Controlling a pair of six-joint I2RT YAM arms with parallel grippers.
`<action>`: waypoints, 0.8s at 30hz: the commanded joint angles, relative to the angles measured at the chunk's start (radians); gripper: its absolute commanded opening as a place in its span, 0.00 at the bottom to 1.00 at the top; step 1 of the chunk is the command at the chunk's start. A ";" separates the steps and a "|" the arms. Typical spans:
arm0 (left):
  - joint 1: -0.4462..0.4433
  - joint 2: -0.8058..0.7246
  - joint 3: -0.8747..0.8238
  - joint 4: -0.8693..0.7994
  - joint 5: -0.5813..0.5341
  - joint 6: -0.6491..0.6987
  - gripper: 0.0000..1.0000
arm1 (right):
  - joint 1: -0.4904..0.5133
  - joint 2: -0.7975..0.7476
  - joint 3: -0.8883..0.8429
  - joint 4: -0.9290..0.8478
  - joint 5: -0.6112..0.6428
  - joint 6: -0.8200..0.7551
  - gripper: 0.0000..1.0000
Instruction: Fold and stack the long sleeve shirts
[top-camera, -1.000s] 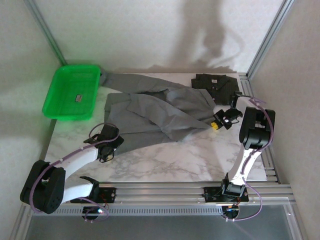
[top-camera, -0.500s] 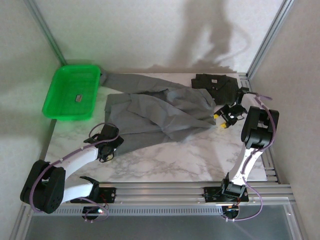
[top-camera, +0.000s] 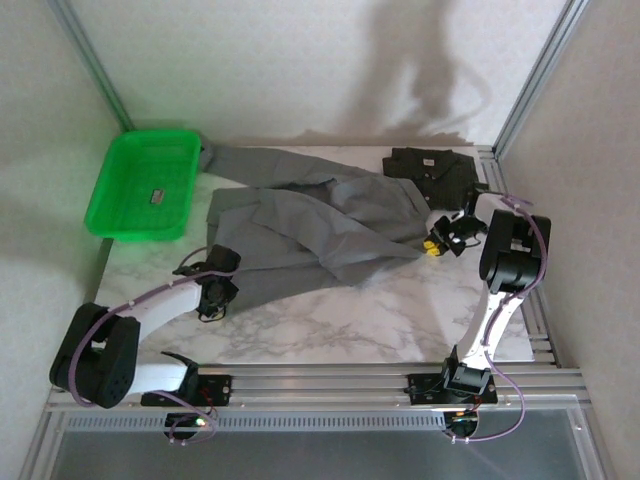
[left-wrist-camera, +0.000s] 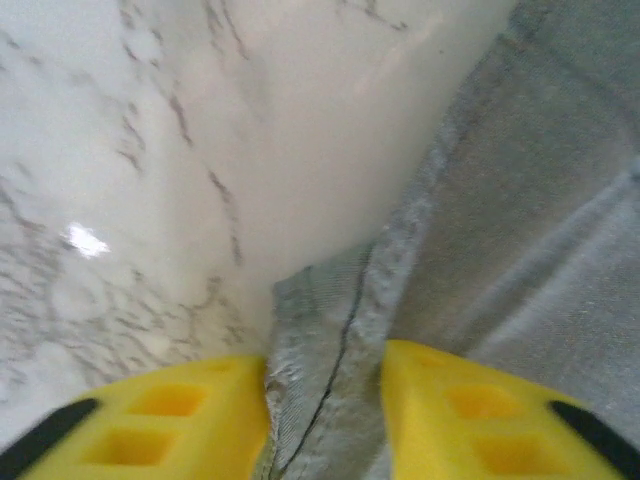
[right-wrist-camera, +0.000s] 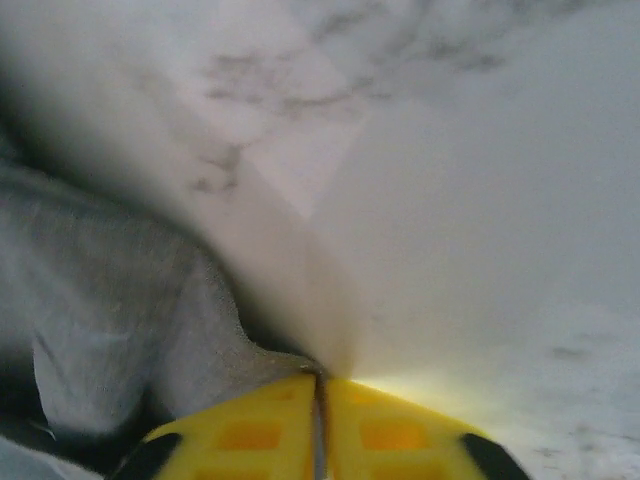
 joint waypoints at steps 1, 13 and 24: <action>0.016 0.134 -0.070 0.258 -0.003 -0.017 0.16 | -0.016 -0.051 -0.061 -0.017 0.042 0.031 0.04; 0.027 0.126 -0.065 0.189 -0.067 0.004 0.00 | -0.104 -0.392 -0.431 -0.123 0.161 0.021 0.00; 0.027 0.000 -0.065 0.073 -0.111 -0.010 0.31 | -0.186 -0.518 -0.520 -0.139 0.253 0.019 0.27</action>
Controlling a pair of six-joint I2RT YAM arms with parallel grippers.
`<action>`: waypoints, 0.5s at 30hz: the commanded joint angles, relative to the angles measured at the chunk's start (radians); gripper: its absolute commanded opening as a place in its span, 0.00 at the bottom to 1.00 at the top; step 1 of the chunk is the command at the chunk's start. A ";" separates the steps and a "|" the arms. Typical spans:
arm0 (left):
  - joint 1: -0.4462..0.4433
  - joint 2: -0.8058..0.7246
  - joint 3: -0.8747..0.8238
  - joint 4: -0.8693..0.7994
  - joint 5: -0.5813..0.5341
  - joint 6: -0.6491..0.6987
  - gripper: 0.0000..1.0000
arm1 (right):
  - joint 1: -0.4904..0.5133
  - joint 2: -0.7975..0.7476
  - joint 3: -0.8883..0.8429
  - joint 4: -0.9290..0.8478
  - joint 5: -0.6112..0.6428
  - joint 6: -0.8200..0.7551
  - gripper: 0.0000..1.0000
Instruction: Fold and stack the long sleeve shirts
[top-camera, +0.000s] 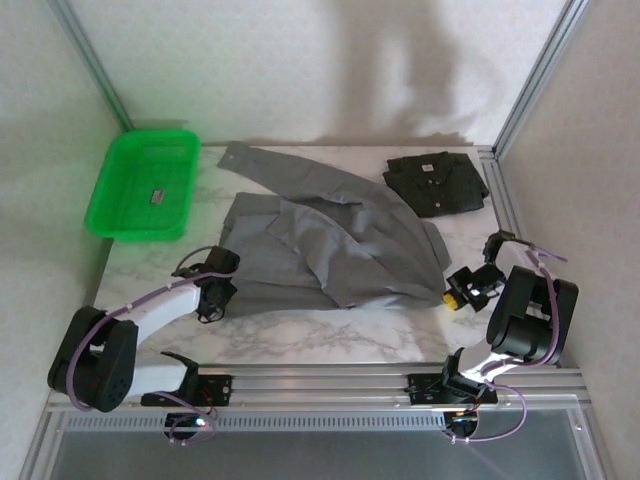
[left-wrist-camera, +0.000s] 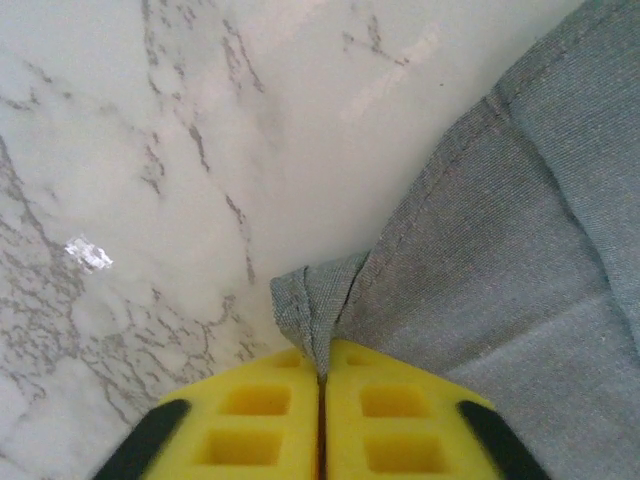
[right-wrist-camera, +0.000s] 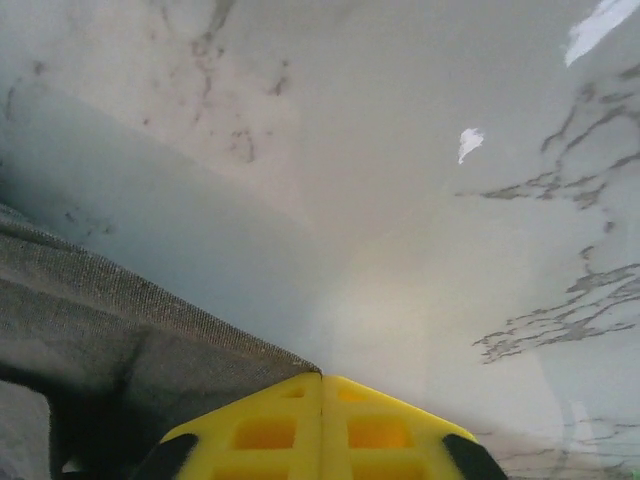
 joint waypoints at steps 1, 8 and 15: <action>0.024 0.004 -0.033 0.025 -0.079 -0.025 0.52 | -0.019 -0.024 0.000 -0.003 0.071 -0.007 0.40; 0.011 -0.272 0.260 -0.307 -0.137 -0.027 0.99 | -0.019 -0.216 0.129 -0.175 0.127 -0.045 0.73; -0.054 -0.126 0.562 -0.163 0.023 0.122 0.98 | 0.139 -0.232 0.243 -0.107 -0.160 -0.019 0.74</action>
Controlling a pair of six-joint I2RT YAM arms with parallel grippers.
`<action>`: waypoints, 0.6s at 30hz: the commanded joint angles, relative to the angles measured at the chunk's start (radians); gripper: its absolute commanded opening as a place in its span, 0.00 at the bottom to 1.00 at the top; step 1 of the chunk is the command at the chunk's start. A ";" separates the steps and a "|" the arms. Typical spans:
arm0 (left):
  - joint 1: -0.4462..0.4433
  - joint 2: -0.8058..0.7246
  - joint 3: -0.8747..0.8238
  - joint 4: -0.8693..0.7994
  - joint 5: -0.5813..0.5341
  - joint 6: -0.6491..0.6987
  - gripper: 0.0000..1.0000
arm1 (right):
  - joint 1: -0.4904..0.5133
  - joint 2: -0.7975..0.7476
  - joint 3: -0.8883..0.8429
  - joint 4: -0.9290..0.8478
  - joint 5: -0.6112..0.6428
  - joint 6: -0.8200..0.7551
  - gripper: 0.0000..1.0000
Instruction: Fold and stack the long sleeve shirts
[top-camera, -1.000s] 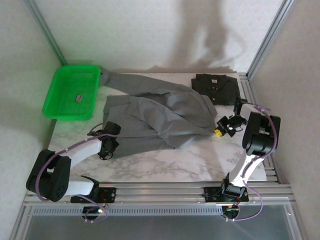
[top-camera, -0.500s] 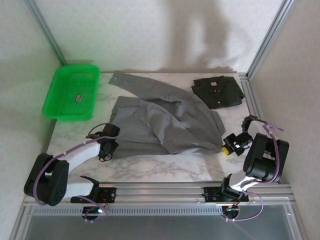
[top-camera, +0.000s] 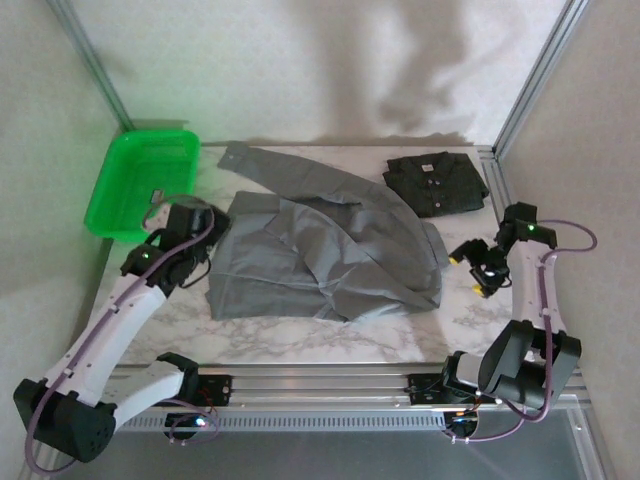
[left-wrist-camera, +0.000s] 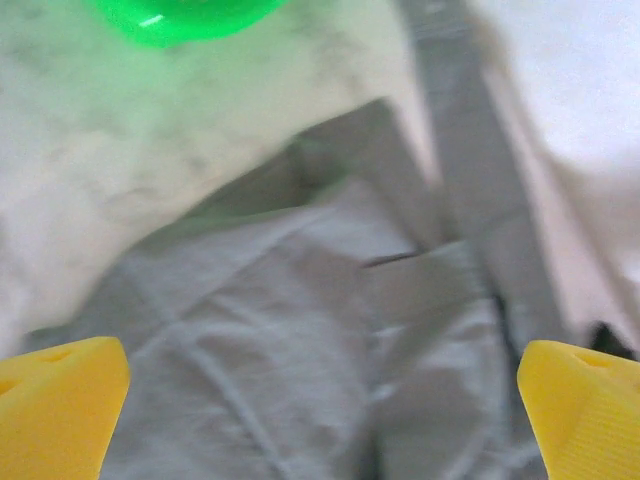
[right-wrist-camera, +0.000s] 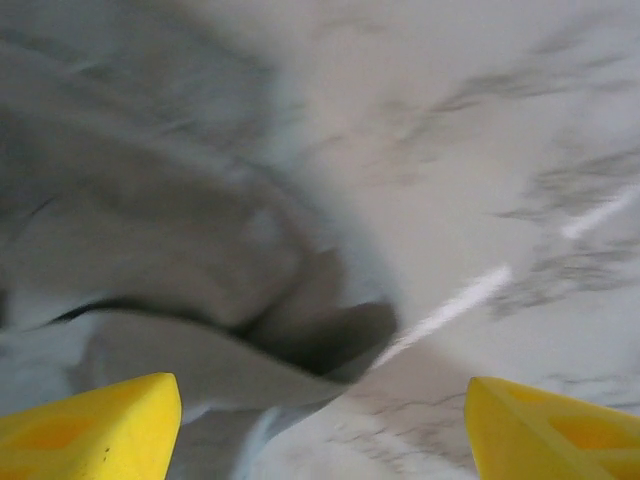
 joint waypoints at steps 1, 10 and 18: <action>-0.060 0.192 0.089 0.097 0.130 0.115 0.96 | 0.118 0.063 0.044 0.051 -0.219 0.019 0.71; -0.092 0.577 0.015 0.445 0.224 0.043 0.71 | 0.221 0.355 0.000 0.331 -0.171 0.092 0.40; 0.046 0.642 -0.228 0.580 0.168 0.088 0.73 | 0.209 0.552 0.060 0.364 0.038 0.111 0.34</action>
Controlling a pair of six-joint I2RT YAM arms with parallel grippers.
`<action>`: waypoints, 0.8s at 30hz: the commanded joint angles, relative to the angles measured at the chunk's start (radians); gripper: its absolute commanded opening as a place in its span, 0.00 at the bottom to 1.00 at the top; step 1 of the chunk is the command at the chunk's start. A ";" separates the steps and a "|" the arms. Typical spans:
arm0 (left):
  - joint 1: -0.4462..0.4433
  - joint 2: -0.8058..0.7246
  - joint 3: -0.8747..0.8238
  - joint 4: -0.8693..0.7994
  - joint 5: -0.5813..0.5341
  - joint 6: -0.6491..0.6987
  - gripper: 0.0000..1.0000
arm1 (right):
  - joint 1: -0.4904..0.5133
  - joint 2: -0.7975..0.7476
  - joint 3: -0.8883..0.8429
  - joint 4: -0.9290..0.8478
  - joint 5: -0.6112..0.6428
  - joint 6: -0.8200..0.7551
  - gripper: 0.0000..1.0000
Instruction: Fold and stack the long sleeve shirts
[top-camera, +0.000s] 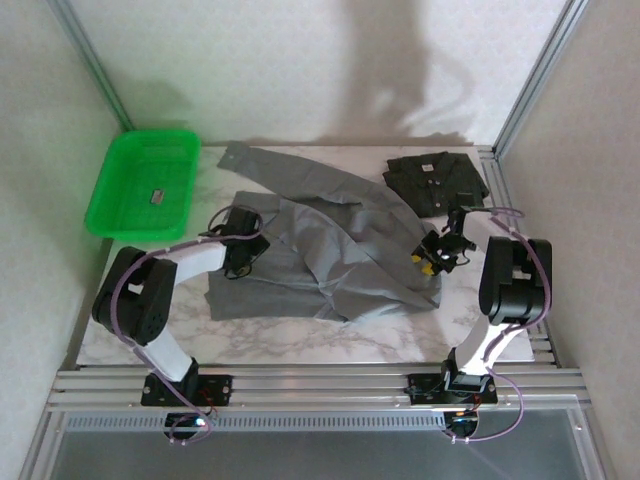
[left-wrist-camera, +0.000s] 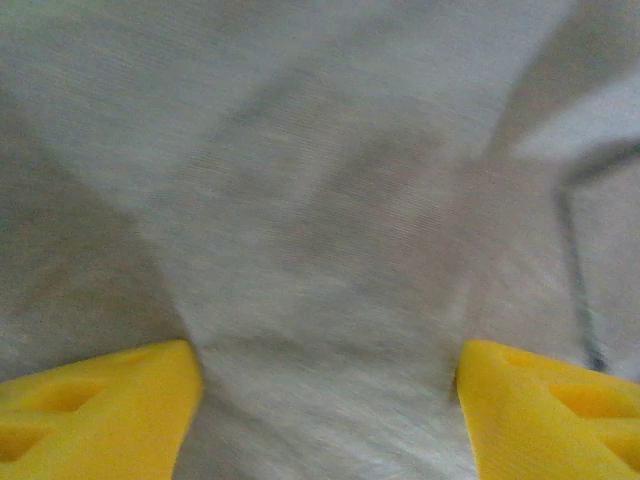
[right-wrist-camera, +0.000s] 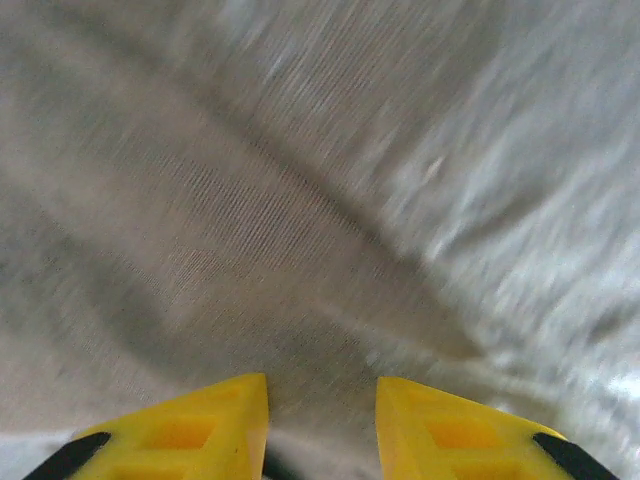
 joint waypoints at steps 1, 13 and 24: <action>0.036 0.030 -0.050 0.058 -0.057 0.025 0.73 | -0.020 0.061 0.034 0.014 0.118 0.030 0.33; -0.012 -0.158 -0.135 -0.005 -0.056 -0.084 0.94 | -0.072 -0.005 -0.004 0.056 0.116 0.085 0.50; 0.024 -0.072 0.296 -0.166 -0.005 0.154 1.00 | -0.047 -0.115 0.181 -0.061 -0.057 -0.091 0.68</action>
